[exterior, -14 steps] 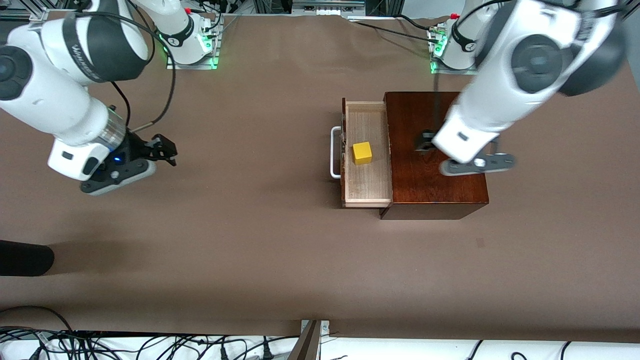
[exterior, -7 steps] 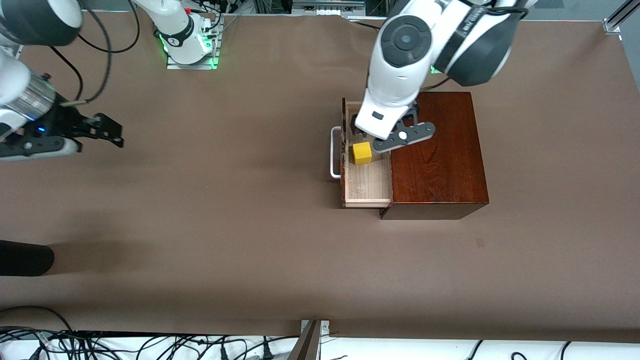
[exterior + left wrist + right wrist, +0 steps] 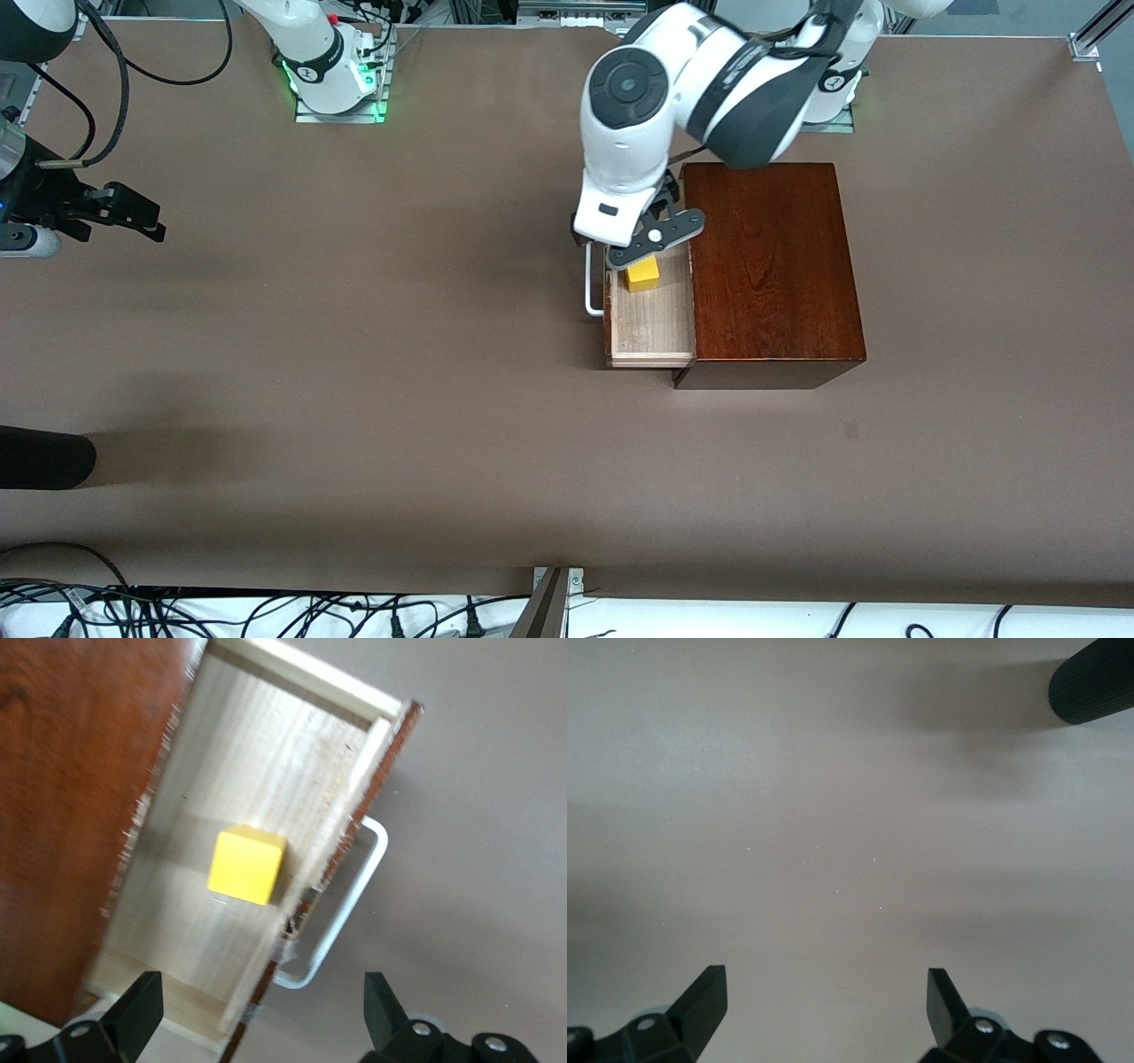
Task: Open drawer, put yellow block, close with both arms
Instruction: 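Lower the left gripper to the drawer front beside the handle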
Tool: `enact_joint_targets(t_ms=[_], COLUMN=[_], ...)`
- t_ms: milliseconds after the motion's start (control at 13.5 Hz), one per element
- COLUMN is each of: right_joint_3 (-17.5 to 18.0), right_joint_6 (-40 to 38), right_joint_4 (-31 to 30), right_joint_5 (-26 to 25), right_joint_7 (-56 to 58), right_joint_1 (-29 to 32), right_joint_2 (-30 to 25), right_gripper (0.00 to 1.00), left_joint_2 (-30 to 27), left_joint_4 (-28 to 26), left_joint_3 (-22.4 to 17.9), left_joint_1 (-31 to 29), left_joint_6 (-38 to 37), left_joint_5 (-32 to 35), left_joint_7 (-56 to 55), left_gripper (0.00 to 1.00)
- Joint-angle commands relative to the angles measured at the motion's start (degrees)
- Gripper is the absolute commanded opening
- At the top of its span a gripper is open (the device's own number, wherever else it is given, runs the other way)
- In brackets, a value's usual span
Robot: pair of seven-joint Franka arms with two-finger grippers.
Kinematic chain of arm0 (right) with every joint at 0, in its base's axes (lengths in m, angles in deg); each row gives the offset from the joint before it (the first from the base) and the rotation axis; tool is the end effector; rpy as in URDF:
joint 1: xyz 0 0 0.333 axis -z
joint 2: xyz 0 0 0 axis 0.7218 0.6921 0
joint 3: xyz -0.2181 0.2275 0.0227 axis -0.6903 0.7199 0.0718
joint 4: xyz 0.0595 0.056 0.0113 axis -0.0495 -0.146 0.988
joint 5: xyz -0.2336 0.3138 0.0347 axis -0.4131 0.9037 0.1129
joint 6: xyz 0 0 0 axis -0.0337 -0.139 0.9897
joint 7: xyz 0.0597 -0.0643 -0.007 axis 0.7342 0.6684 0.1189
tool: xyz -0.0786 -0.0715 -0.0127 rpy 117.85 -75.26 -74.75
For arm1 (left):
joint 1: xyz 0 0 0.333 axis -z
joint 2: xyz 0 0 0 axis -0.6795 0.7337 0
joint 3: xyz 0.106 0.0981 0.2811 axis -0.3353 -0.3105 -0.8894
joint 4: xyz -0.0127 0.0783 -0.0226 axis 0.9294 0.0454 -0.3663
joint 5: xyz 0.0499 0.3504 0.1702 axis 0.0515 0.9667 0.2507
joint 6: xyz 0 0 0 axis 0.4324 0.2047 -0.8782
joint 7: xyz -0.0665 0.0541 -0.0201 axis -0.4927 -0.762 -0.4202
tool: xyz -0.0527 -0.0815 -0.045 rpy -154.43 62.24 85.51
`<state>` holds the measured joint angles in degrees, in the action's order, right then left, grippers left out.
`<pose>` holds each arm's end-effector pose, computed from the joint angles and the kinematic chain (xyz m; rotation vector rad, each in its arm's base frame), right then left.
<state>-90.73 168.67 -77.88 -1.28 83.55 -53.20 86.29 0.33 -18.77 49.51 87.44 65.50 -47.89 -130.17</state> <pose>0.5629 -0.0160 0.5717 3.1359 0.0134 -0.0165 0.5056 -0.4603 0.4473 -2.9664 -0.7176 0.1966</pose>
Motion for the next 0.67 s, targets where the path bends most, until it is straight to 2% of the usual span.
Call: enact_joint_targets(t_ms=[0, 370, 593], right_joint_3=[0.2, 0.2, 0.2], right_joint_6=[-0.6, -0.6, -0.5], right_joint_4=[-0.4, -0.1, 0.0], right_joint_5=[-0.8, -1.4, -1.4], right_joint_7=[-1.1, -1.2, -1.3], right_joint_1=[0.1, 0.1, 0.0], right_joint_2=[-0.2, -0.1, -0.1], right_gripper=[1.00, 1.00, 1.00], left_joint_2=[2.6, 7.0, 11.1], left_joint_4=[1.4, 1.7, 1.9], left_joint_3=[-1.1, -1.1, -1.2], left_joint_1=[3.2, 7.7, 7.8], left_joint_6=[2.6, 6.0, 9.0], left_joint_5=[-0.2, 0.1, 0.0], left_joint_7=[-3.7, -19.2, -28.8], left_gripper=[1.00, 1.00, 1.00])
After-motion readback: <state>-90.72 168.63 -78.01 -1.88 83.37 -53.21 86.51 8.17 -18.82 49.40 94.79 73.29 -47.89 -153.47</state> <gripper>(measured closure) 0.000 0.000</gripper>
